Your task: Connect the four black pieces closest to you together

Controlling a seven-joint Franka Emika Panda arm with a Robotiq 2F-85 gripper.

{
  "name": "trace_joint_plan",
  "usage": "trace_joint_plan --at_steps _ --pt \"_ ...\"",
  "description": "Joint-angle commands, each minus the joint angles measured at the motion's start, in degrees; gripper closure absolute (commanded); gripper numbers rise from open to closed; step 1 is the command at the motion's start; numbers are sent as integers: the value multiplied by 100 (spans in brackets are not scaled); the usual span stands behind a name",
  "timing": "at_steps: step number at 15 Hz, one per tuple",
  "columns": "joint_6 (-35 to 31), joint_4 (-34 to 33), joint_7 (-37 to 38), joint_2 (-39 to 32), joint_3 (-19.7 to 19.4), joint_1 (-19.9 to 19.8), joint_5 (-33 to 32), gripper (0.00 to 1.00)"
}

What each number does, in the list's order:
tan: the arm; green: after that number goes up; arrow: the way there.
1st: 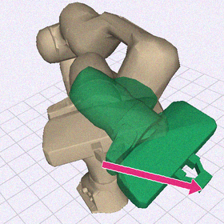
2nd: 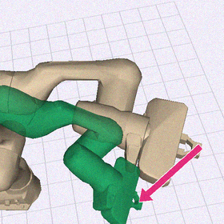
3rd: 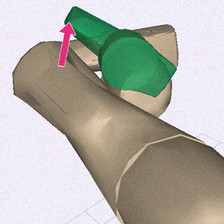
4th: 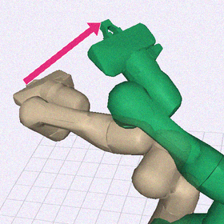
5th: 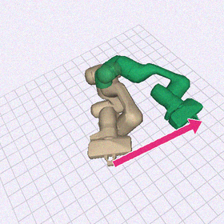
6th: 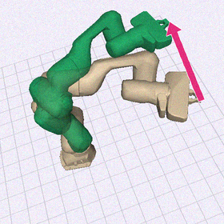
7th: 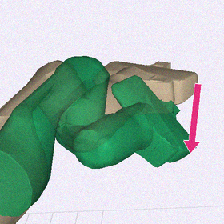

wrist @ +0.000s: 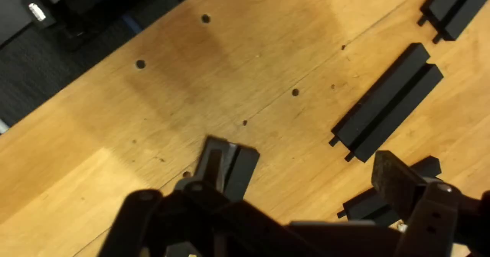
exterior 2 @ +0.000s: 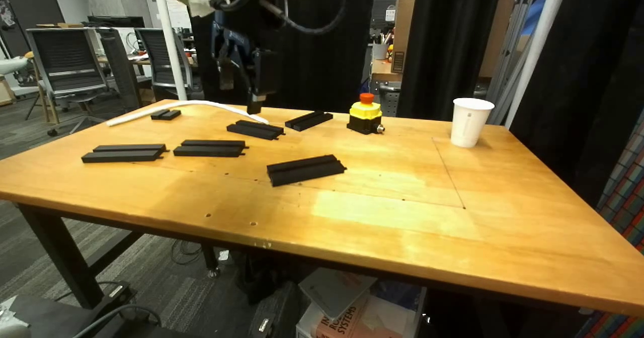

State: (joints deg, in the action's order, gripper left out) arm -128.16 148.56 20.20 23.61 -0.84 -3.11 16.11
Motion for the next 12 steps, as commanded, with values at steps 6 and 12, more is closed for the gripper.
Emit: trace_joint_plan --at_steps 6,12 --pt "-347 -1909 3171 -1878 847 488 1049 0" --pt "-723 -2445 4251 -2801 774 693 1380 0"
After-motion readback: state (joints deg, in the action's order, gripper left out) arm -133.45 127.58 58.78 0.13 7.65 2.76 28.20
